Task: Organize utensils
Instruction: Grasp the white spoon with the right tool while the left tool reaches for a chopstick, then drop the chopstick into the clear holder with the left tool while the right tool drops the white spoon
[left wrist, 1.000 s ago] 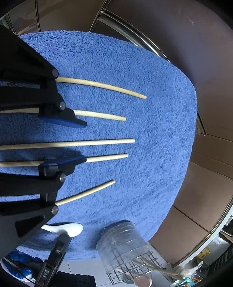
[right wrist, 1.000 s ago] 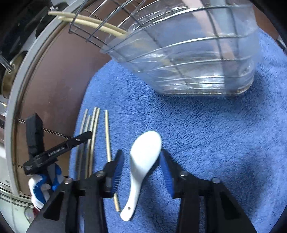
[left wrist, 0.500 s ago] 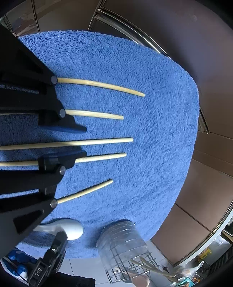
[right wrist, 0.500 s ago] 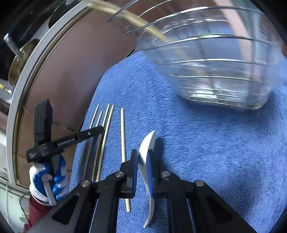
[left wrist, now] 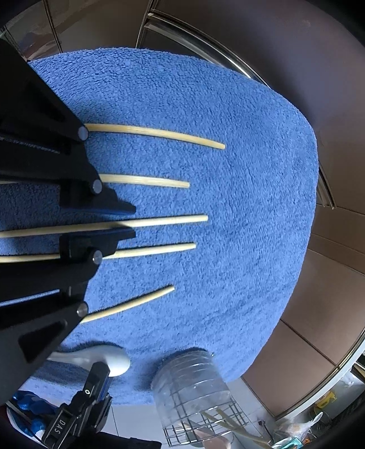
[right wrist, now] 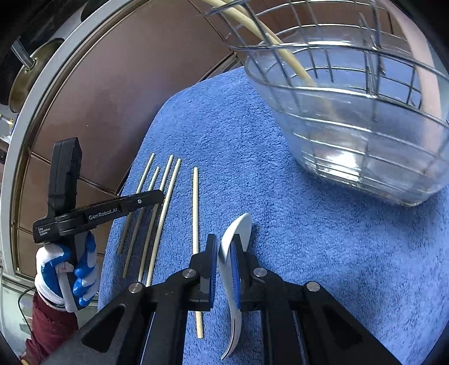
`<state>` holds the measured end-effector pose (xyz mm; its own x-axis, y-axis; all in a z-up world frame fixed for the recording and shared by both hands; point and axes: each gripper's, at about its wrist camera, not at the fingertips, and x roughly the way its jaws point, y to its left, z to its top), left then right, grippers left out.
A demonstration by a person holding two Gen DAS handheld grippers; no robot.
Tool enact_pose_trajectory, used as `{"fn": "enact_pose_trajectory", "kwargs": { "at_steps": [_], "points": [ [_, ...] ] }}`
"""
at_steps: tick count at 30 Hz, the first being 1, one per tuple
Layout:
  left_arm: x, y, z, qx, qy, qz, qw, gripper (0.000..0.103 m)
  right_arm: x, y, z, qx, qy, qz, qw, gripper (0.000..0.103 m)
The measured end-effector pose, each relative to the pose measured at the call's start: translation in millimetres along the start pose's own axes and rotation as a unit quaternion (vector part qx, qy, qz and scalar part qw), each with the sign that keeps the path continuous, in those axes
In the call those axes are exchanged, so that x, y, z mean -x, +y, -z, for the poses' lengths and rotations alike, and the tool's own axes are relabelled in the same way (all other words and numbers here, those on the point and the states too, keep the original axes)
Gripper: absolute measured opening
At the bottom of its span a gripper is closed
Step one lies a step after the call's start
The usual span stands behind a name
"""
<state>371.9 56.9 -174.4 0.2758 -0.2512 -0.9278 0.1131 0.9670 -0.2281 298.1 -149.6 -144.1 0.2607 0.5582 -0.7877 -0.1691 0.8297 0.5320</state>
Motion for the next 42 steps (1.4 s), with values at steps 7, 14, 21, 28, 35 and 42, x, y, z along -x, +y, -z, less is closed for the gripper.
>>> {"fn": "enact_pose_trajectory", "kwargs": {
  "at_steps": [7, 14, 21, 28, 35, 42],
  "points": [
    [5.3, 2.2, 1.2, 0.015, -0.023, 0.001, 0.9996, 0.005, 16.5, 3.2, 8.6, 0.021, -0.012, -0.009, 1.0, 0.007],
    [54.7, -5.4, 19.6, 0.005, -0.11, 0.005, 0.9939, 0.005, 62.8, 19.3, 26.6, 0.062, -0.07, -0.018, 0.995, 0.005],
    [118.6, -31.5, 37.6, -0.006, -0.198, 0.016, 0.98, 0.005, 122.0, 36.3, 51.4, 0.103, -0.164, -0.021, 0.981, 0.005],
    [170.6, -70.6, 45.3, -0.028, -0.272, 0.059, 0.9601, 0.005, 190.5, 46.0, 53.3, 0.125, -0.277, -0.012, 0.953, 0.005],
    [209.2, -116.1, 23.7, -0.04, -0.342, 0.111, 0.9323, 0.005, 231.2, 40.1, 28.4, 0.127, -0.38, 0.012, 0.916, 0.005],
    [215.9, -168.7, -13.6, -0.05, -0.39, 0.157, 0.9059, 0.005, 227.1, 31.1, 0.0, 0.136, -0.421, 0.039, 0.896, 0.005]
  ]
}}
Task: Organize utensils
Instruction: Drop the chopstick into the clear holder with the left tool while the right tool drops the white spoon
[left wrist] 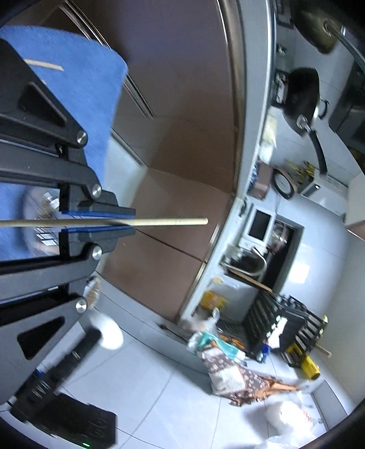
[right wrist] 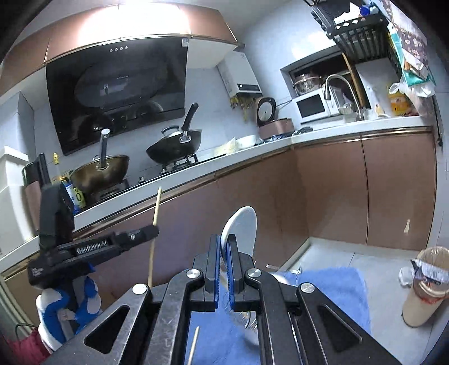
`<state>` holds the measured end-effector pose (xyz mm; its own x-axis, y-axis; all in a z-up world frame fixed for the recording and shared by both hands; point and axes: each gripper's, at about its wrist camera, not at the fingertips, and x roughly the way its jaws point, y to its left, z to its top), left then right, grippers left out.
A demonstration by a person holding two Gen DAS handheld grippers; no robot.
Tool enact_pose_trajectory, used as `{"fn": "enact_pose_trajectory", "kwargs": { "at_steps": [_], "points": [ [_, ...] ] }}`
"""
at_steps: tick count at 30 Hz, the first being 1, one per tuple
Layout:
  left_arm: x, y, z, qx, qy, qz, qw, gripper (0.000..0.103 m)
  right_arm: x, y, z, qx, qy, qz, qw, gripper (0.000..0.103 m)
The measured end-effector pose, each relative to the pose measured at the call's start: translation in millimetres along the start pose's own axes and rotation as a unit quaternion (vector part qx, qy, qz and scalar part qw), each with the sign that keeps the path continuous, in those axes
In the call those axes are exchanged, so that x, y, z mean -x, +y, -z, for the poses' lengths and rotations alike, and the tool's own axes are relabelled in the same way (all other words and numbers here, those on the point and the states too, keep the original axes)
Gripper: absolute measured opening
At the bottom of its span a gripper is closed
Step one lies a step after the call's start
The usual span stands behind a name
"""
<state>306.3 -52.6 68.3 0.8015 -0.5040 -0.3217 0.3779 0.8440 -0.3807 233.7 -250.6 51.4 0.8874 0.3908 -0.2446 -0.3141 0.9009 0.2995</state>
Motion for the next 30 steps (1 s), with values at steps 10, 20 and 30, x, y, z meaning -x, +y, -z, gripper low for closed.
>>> {"fn": "enact_pose_trajectory", "kwargs": {
  "at_steps": [10, 20, 30],
  "points": [
    [-75.0, -36.3, 2.6, -0.023, -0.033, -0.006, 0.9992, 0.005, -31.4, -30.4, 27.3, 0.008, 0.011, 0.035, 0.999, 0.005],
    [-113.8, -30.7, 61.6, -0.053, -0.054, -0.07, 0.9947, 0.005, -41.1, -44.6, 60.5, 0.017, 0.026, 0.047, 0.998, 0.006],
    [-100.1, -19.7, 88.5, -0.057, -0.052, -0.092, 0.9928, 0.009, -30.8, -46.8, 72.7, 0.006, 0.049, 0.05, 0.998, 0.015]
  ]
}}
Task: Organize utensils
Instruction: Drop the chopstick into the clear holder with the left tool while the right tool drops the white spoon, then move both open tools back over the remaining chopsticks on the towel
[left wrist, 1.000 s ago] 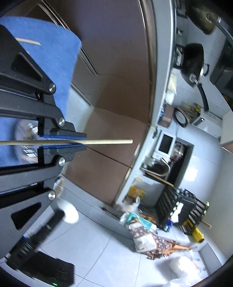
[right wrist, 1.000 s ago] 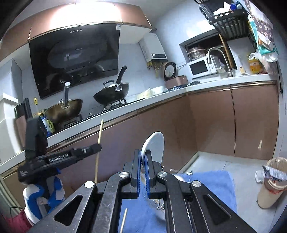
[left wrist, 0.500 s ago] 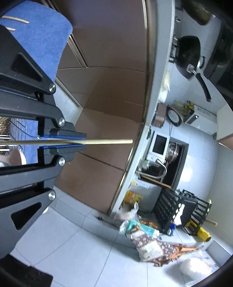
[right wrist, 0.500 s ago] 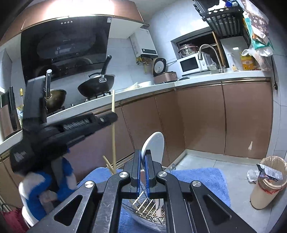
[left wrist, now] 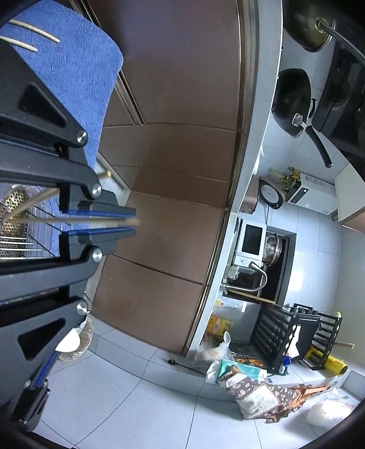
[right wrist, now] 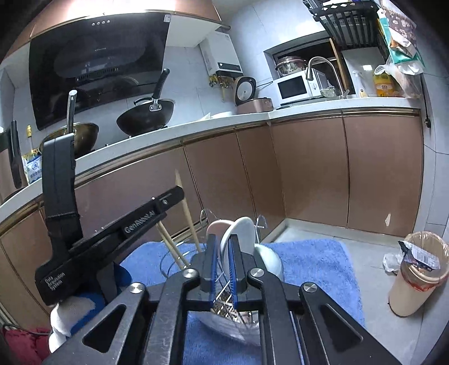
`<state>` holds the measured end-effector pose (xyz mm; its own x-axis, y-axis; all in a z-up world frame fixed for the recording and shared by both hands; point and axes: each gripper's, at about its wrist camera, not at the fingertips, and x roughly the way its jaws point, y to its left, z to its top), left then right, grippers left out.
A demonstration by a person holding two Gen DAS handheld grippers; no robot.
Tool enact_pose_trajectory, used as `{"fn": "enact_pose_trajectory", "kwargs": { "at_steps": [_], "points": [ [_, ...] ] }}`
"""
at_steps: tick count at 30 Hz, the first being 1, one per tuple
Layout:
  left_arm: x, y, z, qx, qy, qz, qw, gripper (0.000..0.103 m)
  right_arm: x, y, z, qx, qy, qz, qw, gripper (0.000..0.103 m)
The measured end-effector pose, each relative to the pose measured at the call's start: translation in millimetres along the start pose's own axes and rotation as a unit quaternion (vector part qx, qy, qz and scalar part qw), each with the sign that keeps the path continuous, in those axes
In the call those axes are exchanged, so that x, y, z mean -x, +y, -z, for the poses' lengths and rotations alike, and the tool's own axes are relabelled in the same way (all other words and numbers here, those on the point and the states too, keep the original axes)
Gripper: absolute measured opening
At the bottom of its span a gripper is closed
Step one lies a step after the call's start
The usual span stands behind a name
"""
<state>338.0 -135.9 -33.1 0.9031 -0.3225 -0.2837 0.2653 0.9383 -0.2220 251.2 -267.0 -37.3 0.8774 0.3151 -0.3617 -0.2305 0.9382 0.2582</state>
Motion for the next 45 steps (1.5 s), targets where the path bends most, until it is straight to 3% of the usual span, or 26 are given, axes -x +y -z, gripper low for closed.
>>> {"fn": "enact_pose_trajectory", "kwargs": {
  "at_steps": [5, 20, 24, 26, 34, 45],
  "points": [
    [21.6, 4.7, -2.0, 0.0, 0.004, -0.003, 1.0, 0.023, 15.5, 5.7, -0.4, 0.003, 0.004, 0.007, 1.0, 0.023],
    [140.0, 30.4, -12.2, -0.019, 0.013, -0.044, 0.9988, 0.03, 87.2, 49.2, 6.0, 0.006, 0.017, 0.019, 1.0, 0.031],
    [175.6, 42.9, -9.7, -0.025, 0.018, -0.069, 0.9971, 0.034, 99.9, 68.7, 10.3, 0.013, 0.024, 0.012, 1.0, 0.032],
    [190.7, 48.9, -7.3, -0.026, 0.019, -0.08, 0.9963, 0.04, 106.4, 78.8, 12.5, 0.018, 0.025, 0.011, 0.999, 0.037],
    [254.3, 73.4, 0.3, -0.045, 0.022, -0.127, 0.9906, 0.041, 135.5, 107.9, 17.1, 0.034, 0.022, 0.009, 0.999, 0.046],
    [331.9, 107.0, -0.2, -0.037, -0.005, -0.183, 0.9824, 0.049, 176.0, 115.8, 21.0, 0.022, -0.008, 0.024, 0.999, 0.088]
  ]
}}
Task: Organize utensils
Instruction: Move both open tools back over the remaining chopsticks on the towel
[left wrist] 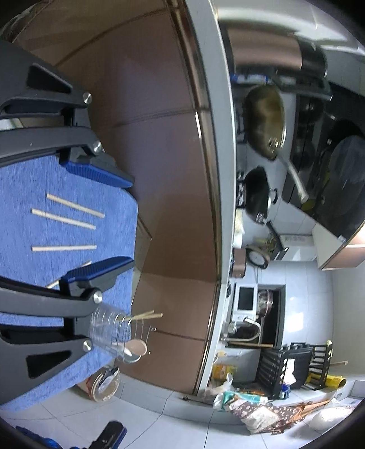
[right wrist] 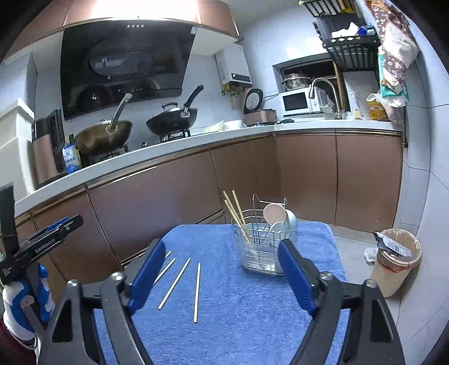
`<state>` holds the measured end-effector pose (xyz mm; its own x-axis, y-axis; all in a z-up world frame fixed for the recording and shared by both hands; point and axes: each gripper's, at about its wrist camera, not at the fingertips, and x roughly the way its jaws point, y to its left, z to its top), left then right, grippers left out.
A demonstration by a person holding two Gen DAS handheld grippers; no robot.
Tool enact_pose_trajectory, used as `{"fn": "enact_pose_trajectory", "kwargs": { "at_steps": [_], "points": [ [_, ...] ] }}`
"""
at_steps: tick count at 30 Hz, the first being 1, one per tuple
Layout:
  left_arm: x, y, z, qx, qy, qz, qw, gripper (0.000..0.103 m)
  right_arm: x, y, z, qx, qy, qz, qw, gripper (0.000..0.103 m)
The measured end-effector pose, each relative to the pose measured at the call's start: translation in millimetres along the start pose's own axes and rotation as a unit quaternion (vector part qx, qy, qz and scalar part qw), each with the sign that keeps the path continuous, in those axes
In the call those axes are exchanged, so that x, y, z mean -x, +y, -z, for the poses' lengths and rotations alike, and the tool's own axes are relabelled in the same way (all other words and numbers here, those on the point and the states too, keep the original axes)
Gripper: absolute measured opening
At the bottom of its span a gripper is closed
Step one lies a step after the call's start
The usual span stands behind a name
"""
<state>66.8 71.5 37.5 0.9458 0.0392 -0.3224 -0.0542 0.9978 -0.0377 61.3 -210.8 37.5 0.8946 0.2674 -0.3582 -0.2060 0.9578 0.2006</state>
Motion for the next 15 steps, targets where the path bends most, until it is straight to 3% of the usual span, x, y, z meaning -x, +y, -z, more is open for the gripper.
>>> {"fn": "enact_pose_trajectory", "kwargs": {
  "at_steps": [4, 15],
  "points": [
    [18.2, 18.3, -2.8, 0.02, -0.009, -0.013, 0.9997, 0.05, 13.1, 4.5, 0.1, 0.0, -0.012, 0.003, 1.0, 0.103],
    [50.9, 29.2, -1.4, 0.036, -0.014, -0.026, 0.9989, 0.061, 45.1, 14.2, 3.2, -0.004, -0.06, -0.013, 0.998, 0.103]
  ]
}}
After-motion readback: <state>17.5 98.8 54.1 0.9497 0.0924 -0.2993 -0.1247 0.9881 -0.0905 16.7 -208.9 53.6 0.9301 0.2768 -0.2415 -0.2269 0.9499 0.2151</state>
